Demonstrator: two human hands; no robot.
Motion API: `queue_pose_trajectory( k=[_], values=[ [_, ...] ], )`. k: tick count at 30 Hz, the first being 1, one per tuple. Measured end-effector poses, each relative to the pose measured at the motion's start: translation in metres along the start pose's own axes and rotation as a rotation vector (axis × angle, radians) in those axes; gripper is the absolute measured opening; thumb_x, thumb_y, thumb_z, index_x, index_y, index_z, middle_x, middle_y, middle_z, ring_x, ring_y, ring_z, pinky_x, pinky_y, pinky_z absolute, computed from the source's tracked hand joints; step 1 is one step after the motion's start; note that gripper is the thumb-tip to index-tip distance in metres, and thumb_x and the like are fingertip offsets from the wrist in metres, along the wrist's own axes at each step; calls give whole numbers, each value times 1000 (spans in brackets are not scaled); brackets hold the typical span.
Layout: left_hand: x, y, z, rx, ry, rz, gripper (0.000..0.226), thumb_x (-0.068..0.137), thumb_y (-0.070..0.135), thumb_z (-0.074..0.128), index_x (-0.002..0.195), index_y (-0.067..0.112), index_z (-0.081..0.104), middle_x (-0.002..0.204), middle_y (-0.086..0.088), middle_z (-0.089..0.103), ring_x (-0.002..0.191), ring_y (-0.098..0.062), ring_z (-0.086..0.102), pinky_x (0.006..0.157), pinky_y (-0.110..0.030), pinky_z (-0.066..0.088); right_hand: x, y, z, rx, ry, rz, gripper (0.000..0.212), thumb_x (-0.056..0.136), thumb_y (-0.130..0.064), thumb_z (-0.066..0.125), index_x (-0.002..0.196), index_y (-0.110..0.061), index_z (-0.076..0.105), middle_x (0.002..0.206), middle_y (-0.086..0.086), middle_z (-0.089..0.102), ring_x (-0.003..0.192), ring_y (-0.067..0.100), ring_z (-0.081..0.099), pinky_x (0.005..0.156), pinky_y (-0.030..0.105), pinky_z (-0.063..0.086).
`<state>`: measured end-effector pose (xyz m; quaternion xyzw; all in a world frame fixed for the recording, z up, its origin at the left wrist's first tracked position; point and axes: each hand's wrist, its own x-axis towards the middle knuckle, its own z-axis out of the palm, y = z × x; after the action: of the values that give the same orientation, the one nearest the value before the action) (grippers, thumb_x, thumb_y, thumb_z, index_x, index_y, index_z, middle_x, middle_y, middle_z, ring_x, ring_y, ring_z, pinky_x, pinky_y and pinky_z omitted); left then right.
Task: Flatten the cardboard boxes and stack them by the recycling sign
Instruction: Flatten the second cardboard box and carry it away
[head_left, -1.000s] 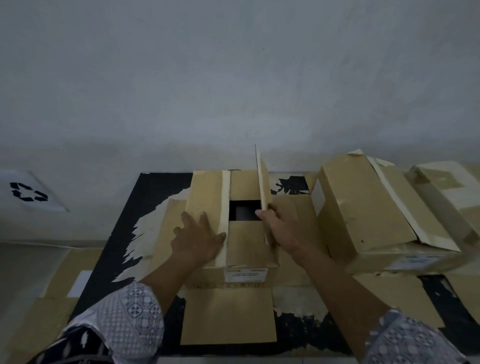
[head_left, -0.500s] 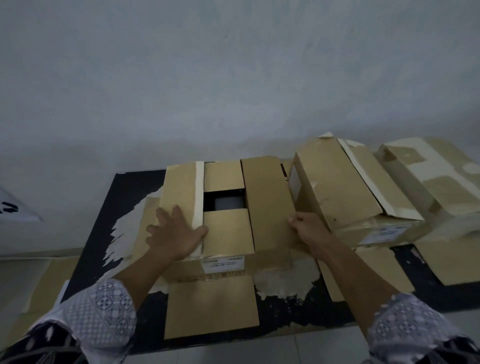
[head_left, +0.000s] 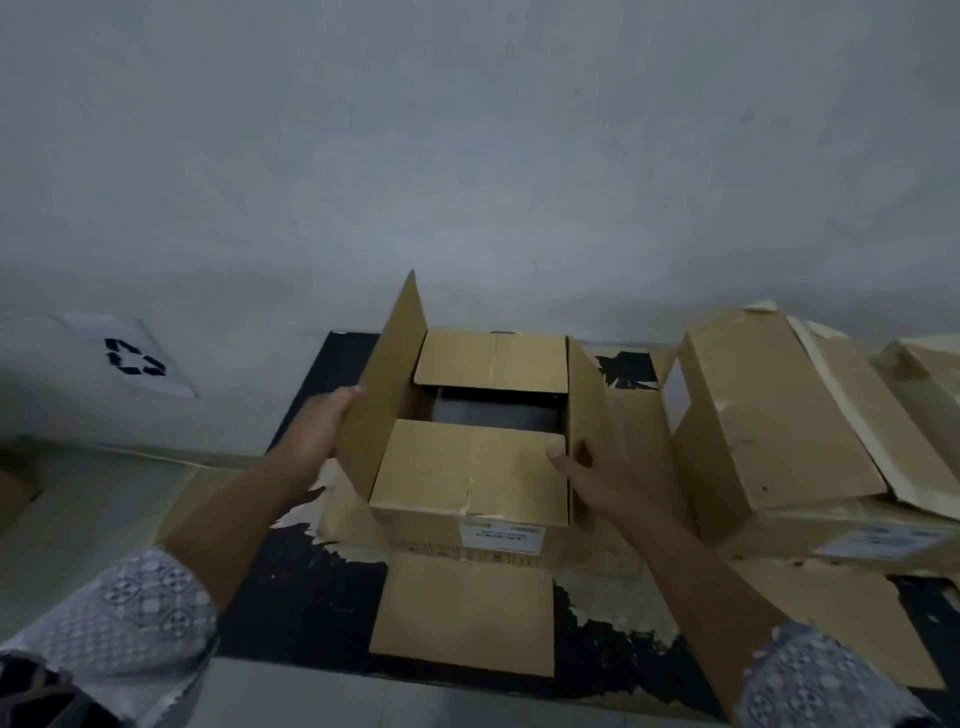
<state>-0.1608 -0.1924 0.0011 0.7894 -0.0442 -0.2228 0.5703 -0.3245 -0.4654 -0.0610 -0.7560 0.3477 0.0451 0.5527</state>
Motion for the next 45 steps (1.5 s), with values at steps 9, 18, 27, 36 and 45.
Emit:
queue_pose_trajectory(
  k=[9, 18, 27, 36, 45],
  values=[
    [19, -57, -64, 596, 394, -88, 39, 99, 30, 50, 91, -3, 69, 83, -17, 63, 76, -34, 59, 76, -42, 51, 13, -6, 20, -265, -53, -103, 51, 103, -37, 43, 148, -15, 35, 146, 7, 47, 129, 29, 48, 93, 31, 39],
    [11, -84, 1, 558, 234, 83, 37, 100, 22, 47, 138, 20, 51, 131, -12, 56, 110, -27, 59, 94, -40, 48, 11, -3, 24, -184, 34, -224, 47, 103, -32, 40, 149, -25, 30, 144, 3, 47, 127, 25, 48, 93, 32, 39],
    [18, -19, -8, 655, -197, 36, 55, 103, 47, 31, 145, 15, 44, 150, -6, 42, 138, -28, 38, 112, -45, 29, 36, -30, 2, -743, -146, -234, 49, 97, -50, 47, 138, -23, 44, 158, 12, 14, 144, 33, 22, 110, 43, 29],
    [15, 1, -23, 232, -158, -222, 79, 93, 69, 23, 140, 11, 48, 153, -8, 39, 145, -29, 27, 115, -54, 16, 15, -40, -16, -53, -147, -150, 75, 88, -76, 34, 131, -20, 59, 136, 2, 55, 126, 22, 49, 110, 44, 35],
    [-19, -16, -48, 487, -699, -199, 60, 73, 61, 72, 127, 36, 63, 163, 5, 11, 150, -20, 9, 120, -50, 11, -8, -5, -9, -692, -486, -376, 30, 86, -49, 67, 114, -39, 69, 161, -16, -15, 146, 21, -24, 120, 52, 4]
  ],
)
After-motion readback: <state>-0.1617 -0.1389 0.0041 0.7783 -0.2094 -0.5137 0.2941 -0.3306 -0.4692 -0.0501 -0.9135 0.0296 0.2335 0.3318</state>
